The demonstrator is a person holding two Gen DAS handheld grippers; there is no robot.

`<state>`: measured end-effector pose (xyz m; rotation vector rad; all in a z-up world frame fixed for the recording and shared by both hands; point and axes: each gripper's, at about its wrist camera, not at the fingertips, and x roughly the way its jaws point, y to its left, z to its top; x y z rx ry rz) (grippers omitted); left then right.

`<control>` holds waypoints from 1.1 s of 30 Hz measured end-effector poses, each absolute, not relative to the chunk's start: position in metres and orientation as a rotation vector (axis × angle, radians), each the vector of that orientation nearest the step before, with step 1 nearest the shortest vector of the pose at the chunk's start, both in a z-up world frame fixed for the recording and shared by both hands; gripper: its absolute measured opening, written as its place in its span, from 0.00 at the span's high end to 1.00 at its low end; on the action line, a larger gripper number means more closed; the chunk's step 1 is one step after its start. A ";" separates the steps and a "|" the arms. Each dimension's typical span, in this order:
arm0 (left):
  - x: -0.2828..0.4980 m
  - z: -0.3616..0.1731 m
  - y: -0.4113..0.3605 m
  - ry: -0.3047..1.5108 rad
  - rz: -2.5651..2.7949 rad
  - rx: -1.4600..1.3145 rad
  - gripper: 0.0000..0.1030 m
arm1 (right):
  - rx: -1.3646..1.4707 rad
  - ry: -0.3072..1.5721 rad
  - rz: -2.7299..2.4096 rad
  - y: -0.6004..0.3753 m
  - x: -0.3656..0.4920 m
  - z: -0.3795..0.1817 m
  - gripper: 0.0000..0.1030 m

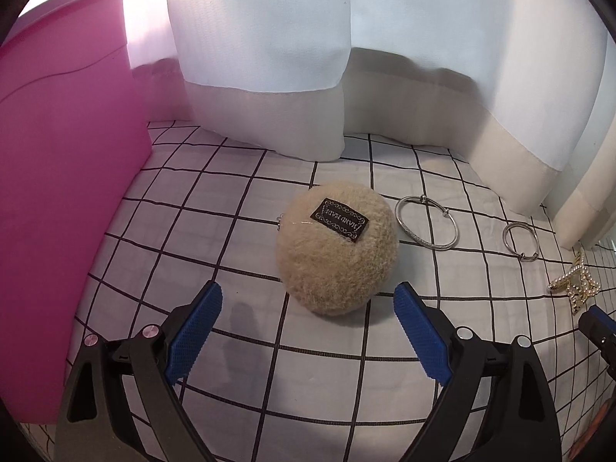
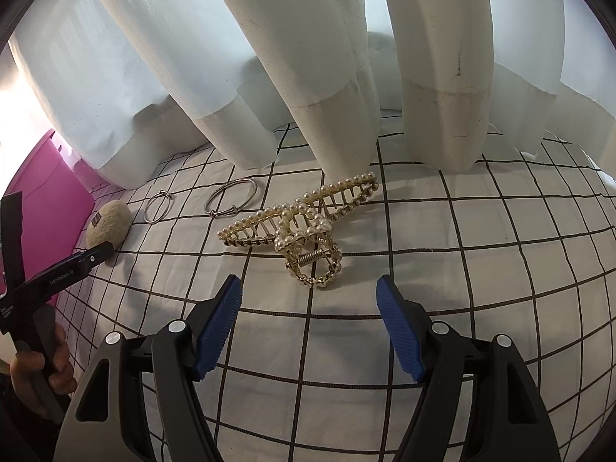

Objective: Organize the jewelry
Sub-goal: 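Close the left tool on the beige fluffy ball while the right tool grasps the pearl claw clip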

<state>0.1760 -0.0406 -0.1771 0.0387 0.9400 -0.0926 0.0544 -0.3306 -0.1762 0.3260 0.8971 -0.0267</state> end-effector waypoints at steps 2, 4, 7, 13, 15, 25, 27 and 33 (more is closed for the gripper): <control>0.179 -0.179 -0.041 0.941 -0.096 0.041 0.13 | 0.322 0.897 -0.027 -0.330 0.057 -0.177 0.33; 0.180 -0.180 -0.042 0.940 -0.098 0.053 0.13 | 0.321 0.903 -0.018 -0.330 0.061 -0.179 0.33; 0.183 -0.183 -0.045 0.943 -0.108 0.069 0.13 | 0.310 0.903 -0.018 -0.330 0.065 -0.180 0.33; 0.194 -0.189 -0.049 0.956 -0.115 0.073 0.13 | 0.260 0.907 -0.031 -0.327 0.080 -0.181 0.32; 0.198 -0.189 -0.049 0.955 -0.111 0.071 0.12 | 0.231 0.909 -0.043 -0.325 0.085 -0.180 0.32; 0.207 -0.193 -0.049 0.951 -0.097 0.064 0.11 | 0.145 0.913 -0.079 -0.319 0.099 -0.184 0.32; 0.210 -0.193 -0.049 0.950 -0.095 0.061 0.11 | 0.127 0.913 -0.085 -0.317 0.101 -0.185 0.32; 0.219 -0.193 -0.048 0.949 -0.089 0.060 0.13 | 0.104 0.909 -0.078 -0.306 0.107 -0.188 0.34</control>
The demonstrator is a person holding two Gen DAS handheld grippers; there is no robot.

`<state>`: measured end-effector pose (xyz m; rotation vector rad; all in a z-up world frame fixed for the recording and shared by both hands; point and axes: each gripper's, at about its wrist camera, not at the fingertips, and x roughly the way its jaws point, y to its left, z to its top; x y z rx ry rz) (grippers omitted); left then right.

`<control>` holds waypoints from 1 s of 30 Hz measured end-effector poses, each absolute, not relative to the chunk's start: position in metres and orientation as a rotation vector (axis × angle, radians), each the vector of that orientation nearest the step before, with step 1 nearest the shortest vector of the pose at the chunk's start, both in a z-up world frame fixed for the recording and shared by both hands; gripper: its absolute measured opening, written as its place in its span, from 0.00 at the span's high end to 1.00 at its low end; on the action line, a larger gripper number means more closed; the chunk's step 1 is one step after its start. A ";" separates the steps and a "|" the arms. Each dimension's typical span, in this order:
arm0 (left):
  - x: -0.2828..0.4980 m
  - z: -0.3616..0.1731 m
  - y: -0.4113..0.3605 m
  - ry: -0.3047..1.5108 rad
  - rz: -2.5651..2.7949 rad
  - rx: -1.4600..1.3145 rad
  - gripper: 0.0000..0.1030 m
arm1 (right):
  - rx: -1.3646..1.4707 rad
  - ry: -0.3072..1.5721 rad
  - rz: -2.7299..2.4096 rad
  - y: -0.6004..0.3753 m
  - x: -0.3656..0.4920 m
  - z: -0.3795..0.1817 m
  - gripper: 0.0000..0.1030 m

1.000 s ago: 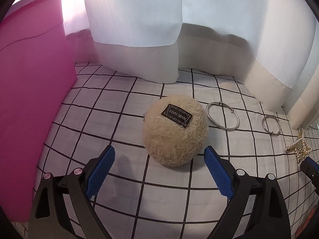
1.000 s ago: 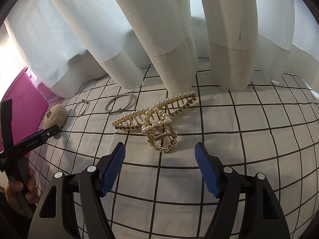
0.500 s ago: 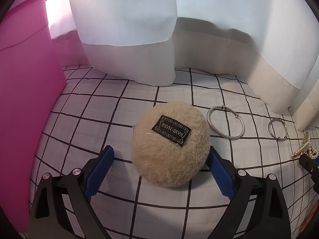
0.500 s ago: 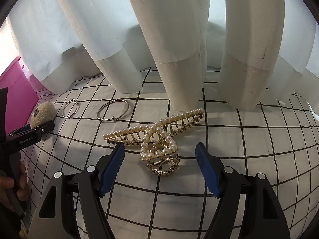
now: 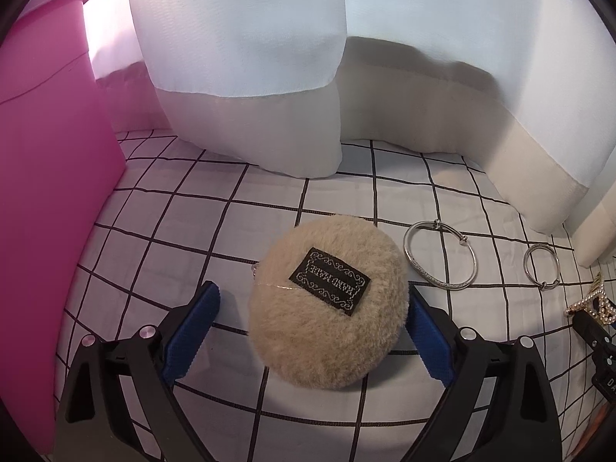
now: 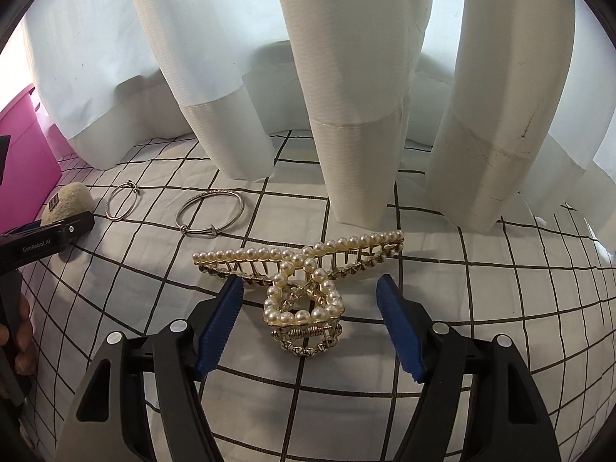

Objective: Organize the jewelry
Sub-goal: 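Close the left tool on the beige fluffy ball while the right tool grasps the pearl claw clip, then carry the fluffy ball in the left tool and pearl clip in the right tool over the tub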

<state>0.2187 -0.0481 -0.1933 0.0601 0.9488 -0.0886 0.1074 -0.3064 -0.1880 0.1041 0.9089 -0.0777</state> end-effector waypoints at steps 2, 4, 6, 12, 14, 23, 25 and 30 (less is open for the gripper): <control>0.219 -0.191 -0.050 0.940 -0.092 0.062 0.21 | 0.094 0.900 -0.076 -0.303 0.109 -0.188 0.45; 0.216 -0.189 -0.052 0.930 -0.101 0.067 0.30 | 0.085 0.894 -0.078 -0.301 0.109 -0.188 0.62; 0.213 -0.188 -0.056 0.921 -0.111 0.075 0.42 | 0.088 0.889 -0.074 -0.300 0.109 -0.188 0.70; 0.210 -0.187 -0.056 0.922 -0.101 0.070 0.48 | 0.116 0.876 -0.058 -0.303 0.102 -0.186 0.70; 0.204 -0.187 -0.053 0.922 -0.097 0.068 0.49 | 0.126 0.865 -0.054 -0.306 0.098 -0.184 0.70; 0.173 -0.175 -0.053 0.893 -0.099 0.076 0.49 | 0.135 0.832 -0.032 -0.313 0.075 -0.173 0.70; 0.166 -0.172 -0.053 0.896 -0.102 0.069 0.49 | 0.139 0.829 -0.027 -0.314 0.070 -0.169 0.70; 0.145 -0.161 -0.054 0.910 -0.094 0.056 0.49 | 0.158 0.835 -0.011 -0.319 0.059 -0.161 0.70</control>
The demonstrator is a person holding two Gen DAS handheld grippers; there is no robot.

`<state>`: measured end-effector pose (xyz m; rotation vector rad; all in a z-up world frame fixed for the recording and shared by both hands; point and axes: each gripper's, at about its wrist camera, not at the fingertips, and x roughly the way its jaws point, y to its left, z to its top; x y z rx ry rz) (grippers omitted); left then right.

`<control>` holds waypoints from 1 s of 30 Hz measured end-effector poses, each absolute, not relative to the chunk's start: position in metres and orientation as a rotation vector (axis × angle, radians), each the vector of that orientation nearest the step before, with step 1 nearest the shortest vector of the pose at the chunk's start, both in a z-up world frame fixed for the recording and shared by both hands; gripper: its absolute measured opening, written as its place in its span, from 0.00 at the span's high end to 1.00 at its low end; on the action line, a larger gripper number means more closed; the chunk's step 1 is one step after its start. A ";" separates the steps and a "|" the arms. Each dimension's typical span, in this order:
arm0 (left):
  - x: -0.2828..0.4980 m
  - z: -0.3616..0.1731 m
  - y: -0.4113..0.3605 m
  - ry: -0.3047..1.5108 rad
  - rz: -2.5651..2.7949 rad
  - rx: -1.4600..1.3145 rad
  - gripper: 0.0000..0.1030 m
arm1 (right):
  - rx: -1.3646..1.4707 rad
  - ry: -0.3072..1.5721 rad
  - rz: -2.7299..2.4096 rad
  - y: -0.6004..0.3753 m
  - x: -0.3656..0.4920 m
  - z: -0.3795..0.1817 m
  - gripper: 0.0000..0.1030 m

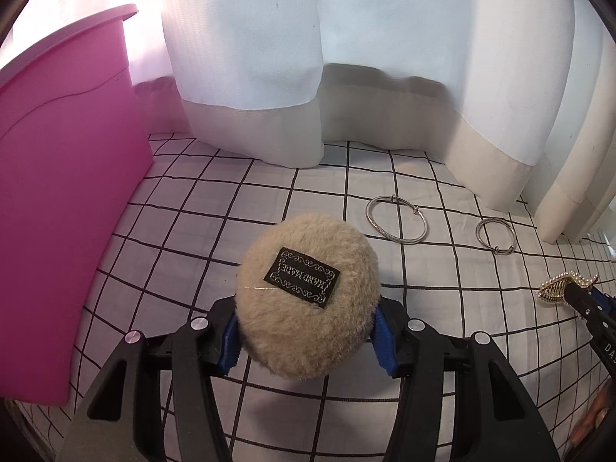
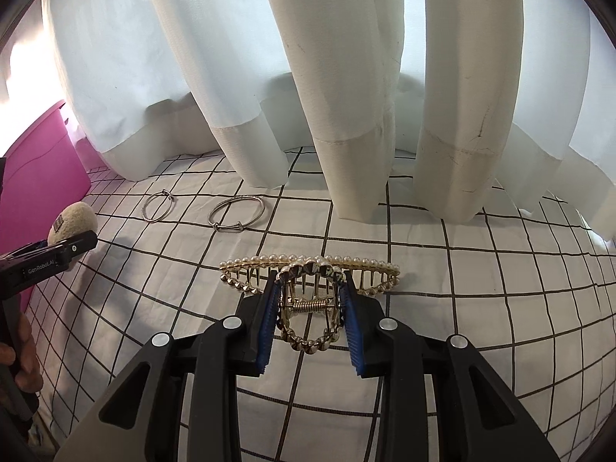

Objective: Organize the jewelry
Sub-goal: 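Carry the fluffy ball in the left tool and pearl clip in the right tool over the tub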

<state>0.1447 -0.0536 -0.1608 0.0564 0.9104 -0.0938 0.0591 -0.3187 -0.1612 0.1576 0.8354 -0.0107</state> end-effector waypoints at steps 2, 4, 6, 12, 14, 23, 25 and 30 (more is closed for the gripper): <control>0.137 -0.156 -0.053 0.920 -0.092 0.053 0.49 | 0.163 0.838 -0.002 -0.322 0.054 -0.156 0.70; 0.129 -0.149 -0.056 0.924 -0.087 0.054 0.49 | 0.167 0.843 0.005 -0.327 0.050 -0.150 0.70; 0.121 -0.141 -0.059 0.922 -0.080 0.059 0.49 | 0.161 0.843 0.016 -0.327 0.047 -0.143 0.70; 0.100 -0.110 -0.060 0.917 -0.074 0.037 0.49 | 0.128 0.831 0.075 -0.324 0.040 -0.113 0.70; 0.094 -0.097 -0.059 0.908 -0.064 0.025 0.49 | 0.113 0.827 0.099 -0.320 0.039 -0.101 0.70; 0.062 -0.027 -0.032 0.815 0.025 -0.026 0.49 | 0.063 0.762 0.256 -0.284 0.034 -0.036 0.70; 0.055 -0.011 -0.022 0.787 0.046 -0.033 0.49 | 0.045 0.739 0.296 -0.273 0.034 -0.020 0.70; 0.035 0.019 0.008 0.734 0.110 -0.053 0.48 | -0.001 0.682 0.398 -0.237 0.035 0.016 0.70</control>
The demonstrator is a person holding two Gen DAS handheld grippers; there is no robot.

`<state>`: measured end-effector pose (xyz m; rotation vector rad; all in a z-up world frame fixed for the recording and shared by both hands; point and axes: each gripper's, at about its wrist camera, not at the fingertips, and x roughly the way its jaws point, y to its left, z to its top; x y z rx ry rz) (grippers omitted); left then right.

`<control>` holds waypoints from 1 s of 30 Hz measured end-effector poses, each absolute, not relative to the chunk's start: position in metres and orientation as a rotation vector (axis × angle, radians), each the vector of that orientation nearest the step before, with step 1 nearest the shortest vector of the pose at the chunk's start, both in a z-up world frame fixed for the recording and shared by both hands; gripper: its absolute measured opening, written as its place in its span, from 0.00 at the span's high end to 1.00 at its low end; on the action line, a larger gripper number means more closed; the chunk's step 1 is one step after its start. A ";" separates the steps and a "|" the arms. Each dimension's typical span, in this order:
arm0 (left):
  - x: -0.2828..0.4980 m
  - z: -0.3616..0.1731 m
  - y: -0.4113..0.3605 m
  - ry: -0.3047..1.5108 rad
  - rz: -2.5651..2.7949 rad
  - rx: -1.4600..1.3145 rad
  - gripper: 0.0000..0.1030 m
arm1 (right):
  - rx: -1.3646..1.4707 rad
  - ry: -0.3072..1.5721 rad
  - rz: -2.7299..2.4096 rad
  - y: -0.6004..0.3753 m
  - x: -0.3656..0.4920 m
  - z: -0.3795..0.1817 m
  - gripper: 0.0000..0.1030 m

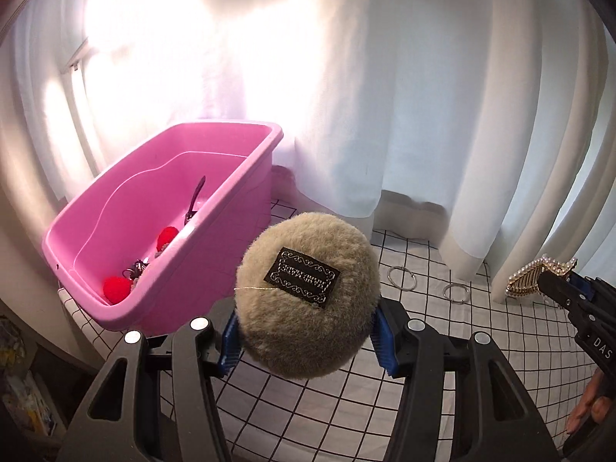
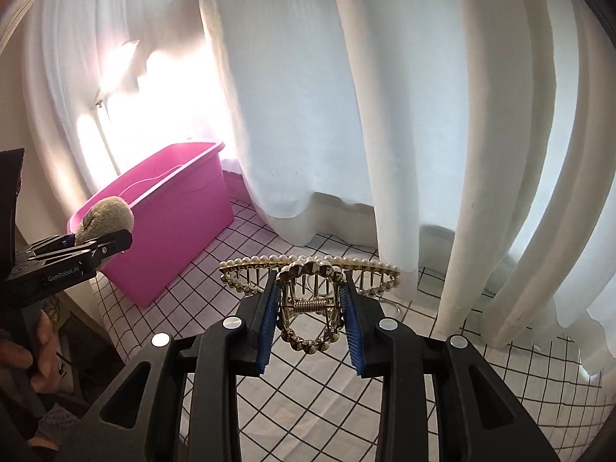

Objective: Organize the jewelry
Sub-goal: 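Carry the fluffy ball in the left tool and pearl clip in the right tool over the tub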

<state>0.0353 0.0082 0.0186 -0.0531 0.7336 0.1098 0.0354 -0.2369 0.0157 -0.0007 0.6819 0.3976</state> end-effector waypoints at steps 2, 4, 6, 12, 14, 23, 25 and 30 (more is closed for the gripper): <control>0.029 0.028 0.024 0.717 0.140 -0.072 0.48 | -0.024 0.660 0.435 -0.220 0.037 0.028 0.70; 0.022 0.036 0.038 0.697 0.171 -0.086 0.48 | -0.045 0.636 0.470 -0.201 0.038 0.038 0.70; 0.017 0.042 0.053 0.682 0.197 -0.097 0.48 | -0.060 0.613 0.510 -0.181 0.039 0.048 0.70; 0.005 0.059 0.097 0.632 0.279 -0.122 0.48 | -0.093 0.568 0.604 -0.127 0.049 0.069 0.70; 0.003 0.062 0.113 0.623 0.306 -0.136 0.48 | -0.100 0.567 0.629 -0.107 0.057 0.073 0.70; 0.007 0.067 0.181 0.597 0.414 -0.170 0.48 | -0.136 0.565 0.718 -0.023 0.095 0.078 0.70; 0.012 0.067 0.195 0.596 0.426 -0.181 0.48 | -0.141 0.567 0.735 -0.005 0.104 0.077 0.70; 0.027 0.064 0.225 0.599 0.448 -0.205 0.48 | -0.153 0.590 0.766 0.029 0.126 0.074 0.70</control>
